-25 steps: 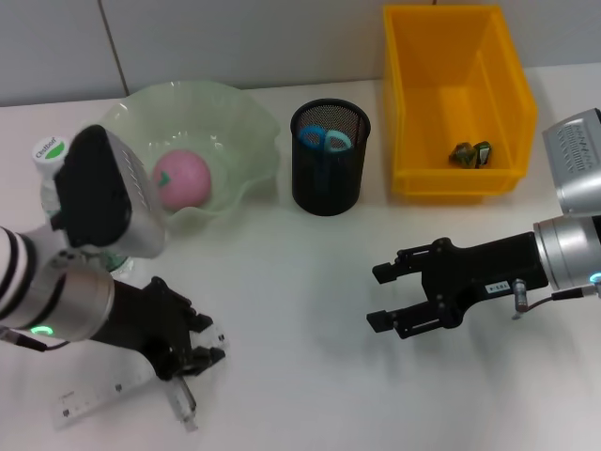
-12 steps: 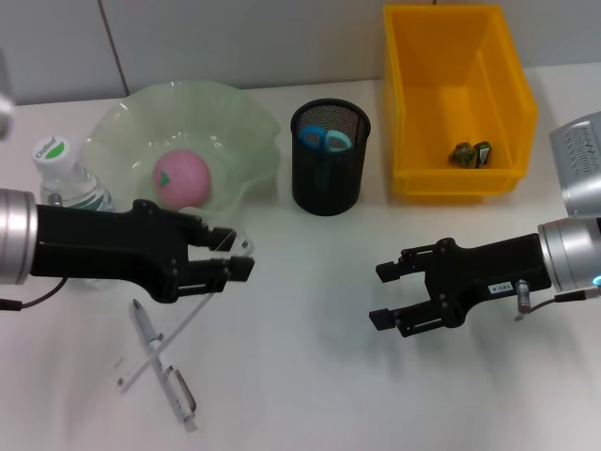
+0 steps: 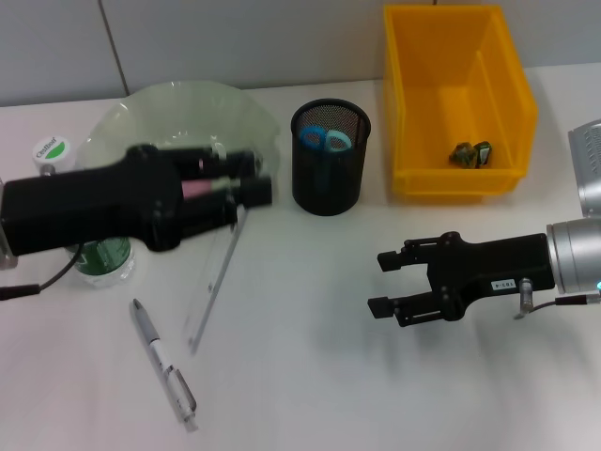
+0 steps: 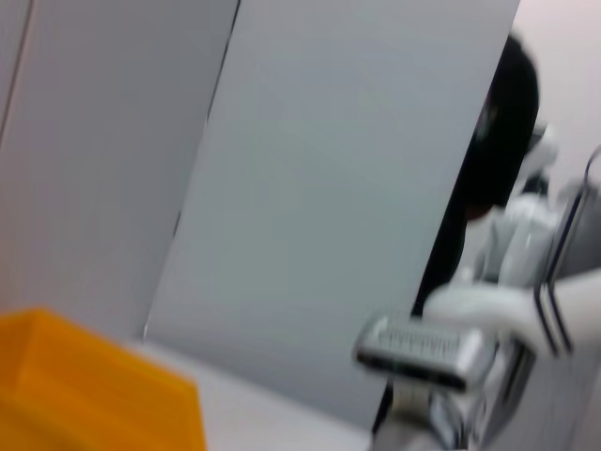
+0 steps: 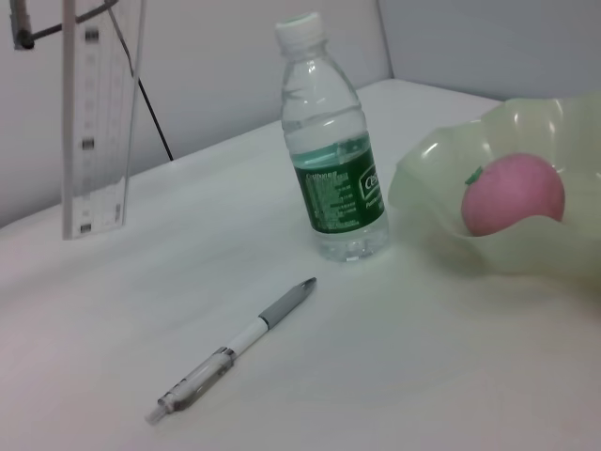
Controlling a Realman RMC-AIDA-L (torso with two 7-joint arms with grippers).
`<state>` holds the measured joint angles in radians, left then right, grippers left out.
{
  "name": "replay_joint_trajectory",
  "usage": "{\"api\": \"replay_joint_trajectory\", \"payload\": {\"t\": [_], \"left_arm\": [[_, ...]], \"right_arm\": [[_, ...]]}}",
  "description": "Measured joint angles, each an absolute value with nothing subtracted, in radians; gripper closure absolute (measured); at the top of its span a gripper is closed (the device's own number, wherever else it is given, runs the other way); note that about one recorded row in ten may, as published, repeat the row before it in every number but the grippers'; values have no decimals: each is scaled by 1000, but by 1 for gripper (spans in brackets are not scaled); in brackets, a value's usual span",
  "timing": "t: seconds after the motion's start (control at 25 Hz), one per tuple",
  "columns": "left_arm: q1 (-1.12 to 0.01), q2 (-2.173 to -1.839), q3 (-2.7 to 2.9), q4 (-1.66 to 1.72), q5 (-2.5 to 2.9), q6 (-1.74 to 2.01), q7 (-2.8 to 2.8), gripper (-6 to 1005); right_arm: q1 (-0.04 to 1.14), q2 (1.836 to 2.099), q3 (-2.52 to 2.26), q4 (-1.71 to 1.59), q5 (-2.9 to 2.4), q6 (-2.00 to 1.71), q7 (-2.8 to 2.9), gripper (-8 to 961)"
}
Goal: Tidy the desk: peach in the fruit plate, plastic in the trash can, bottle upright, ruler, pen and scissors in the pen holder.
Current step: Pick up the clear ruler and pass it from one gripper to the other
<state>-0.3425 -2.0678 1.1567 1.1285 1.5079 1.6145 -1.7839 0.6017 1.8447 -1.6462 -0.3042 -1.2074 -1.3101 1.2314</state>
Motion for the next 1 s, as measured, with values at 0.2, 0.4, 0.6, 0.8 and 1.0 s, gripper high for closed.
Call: {"api": "replay_joint_trajectory", "payload": {"t": [0.2, 0.4, 0.6, 0.8, 1.0], "left_arm": [[-343, -2069, 1156, 1015, 1367, 1614, -1675, 611], [-361, -2072, 1163, 779, 1121, 1615, -1411, 610], [-391, -2074, 1215, 611, 929, 1623, -1211, 610], [-454, -2079, 1278, 461, 781, 1627, -1064, 609], [-517, -2080, 1409, 339, 596, 1610, -931, 609]], "right_arm": [[595, 1848, -1641, -309, -1208, -1310, 1230, 199], [594, 1851, -1637, -309, -1208, -1309, 1230, 199], [594, 1856, -1635, -315, -1209, -1303, 1230, 199], [593, 1863, -1635, -320, -1209, -1302, 1230, 200], [586, 1875, -1625, -326, -1209, -1298, 1219, 200]]}}
